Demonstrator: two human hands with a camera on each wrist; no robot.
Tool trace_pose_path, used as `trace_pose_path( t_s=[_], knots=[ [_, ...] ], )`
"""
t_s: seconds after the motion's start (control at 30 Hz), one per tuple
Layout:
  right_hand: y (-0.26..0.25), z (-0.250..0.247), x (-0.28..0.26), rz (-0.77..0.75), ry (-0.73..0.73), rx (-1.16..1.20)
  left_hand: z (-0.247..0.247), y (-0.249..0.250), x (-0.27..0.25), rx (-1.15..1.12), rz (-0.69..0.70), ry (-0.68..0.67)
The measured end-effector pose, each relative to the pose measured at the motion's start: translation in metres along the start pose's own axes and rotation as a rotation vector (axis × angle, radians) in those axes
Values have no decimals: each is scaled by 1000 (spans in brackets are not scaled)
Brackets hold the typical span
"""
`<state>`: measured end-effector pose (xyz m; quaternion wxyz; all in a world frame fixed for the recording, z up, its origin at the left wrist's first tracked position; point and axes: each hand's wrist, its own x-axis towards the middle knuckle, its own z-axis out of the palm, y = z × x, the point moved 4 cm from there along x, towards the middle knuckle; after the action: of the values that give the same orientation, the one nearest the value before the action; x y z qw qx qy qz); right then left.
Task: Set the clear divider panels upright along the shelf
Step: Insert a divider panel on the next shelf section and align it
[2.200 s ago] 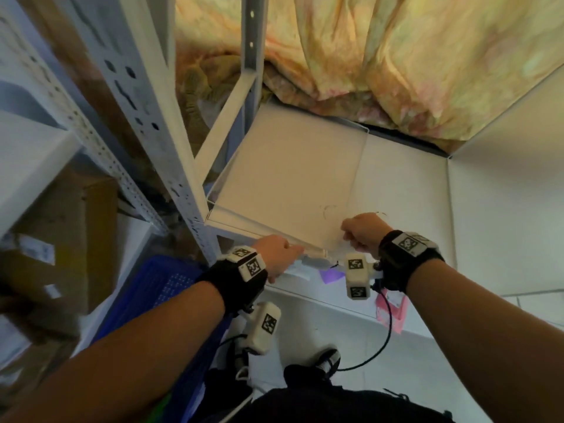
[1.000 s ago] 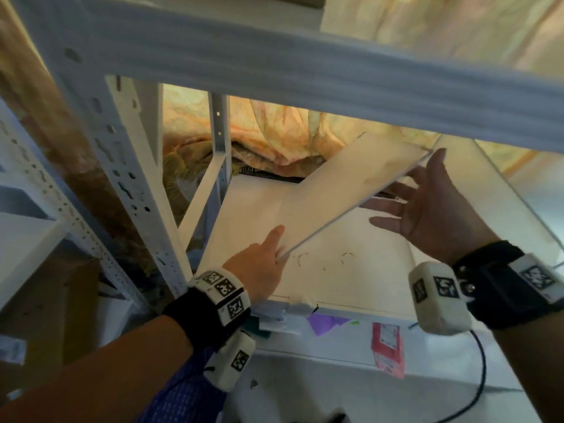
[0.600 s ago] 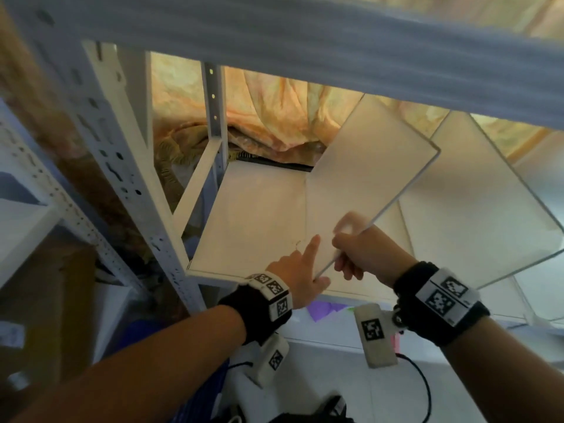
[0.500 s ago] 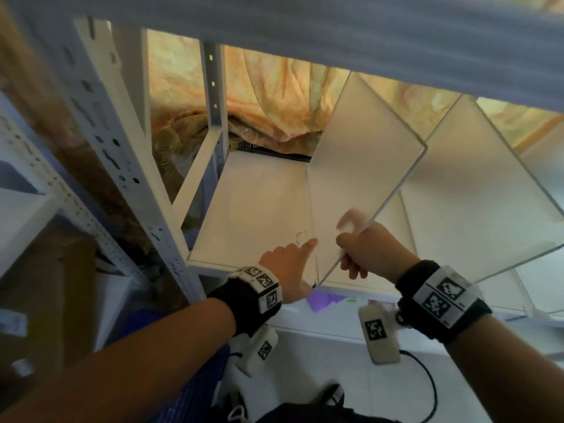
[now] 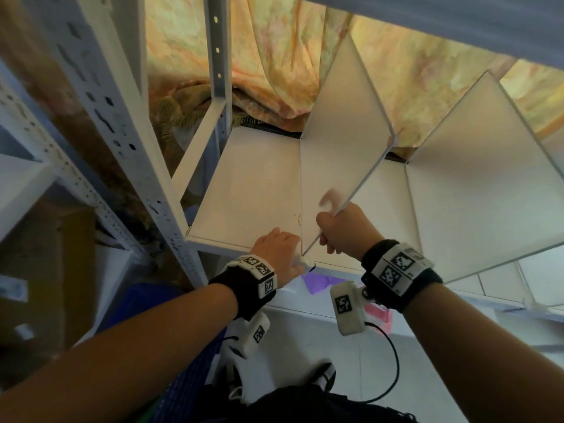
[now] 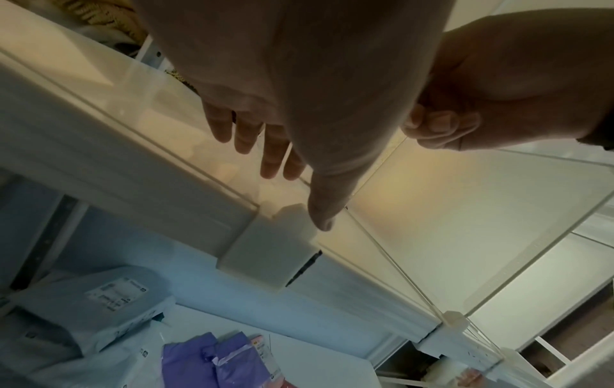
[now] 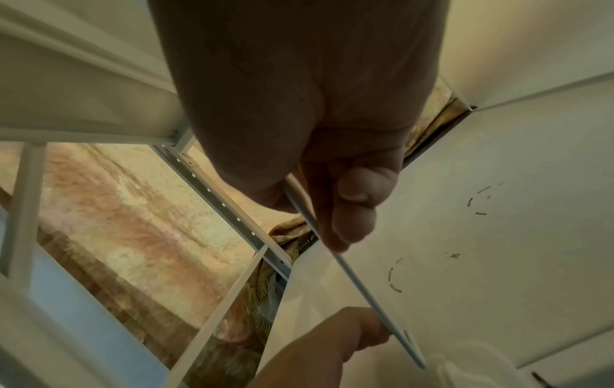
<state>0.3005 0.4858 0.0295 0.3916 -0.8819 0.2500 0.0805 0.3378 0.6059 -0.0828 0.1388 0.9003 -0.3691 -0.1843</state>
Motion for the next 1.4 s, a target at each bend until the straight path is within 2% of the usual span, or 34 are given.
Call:
trace_pose_path(
  t_s=[0.37,0.63,0.93,1.13,1.4],
  knots=[
    [9,10,0,67,20,-11,8,3,0,-44,-14,-5],
    [0,22,3,-40,58,-118,7,8,5,-26,-40,125],
    [1,22,7,-20,87,-100,2,9,10,20,-45,73],
    [13,32,16,21,48,-115,0,5,10,37,15,-32],
    [22,33,17,60,25,-49,1,2,11,26,27,-3]
  ],
)
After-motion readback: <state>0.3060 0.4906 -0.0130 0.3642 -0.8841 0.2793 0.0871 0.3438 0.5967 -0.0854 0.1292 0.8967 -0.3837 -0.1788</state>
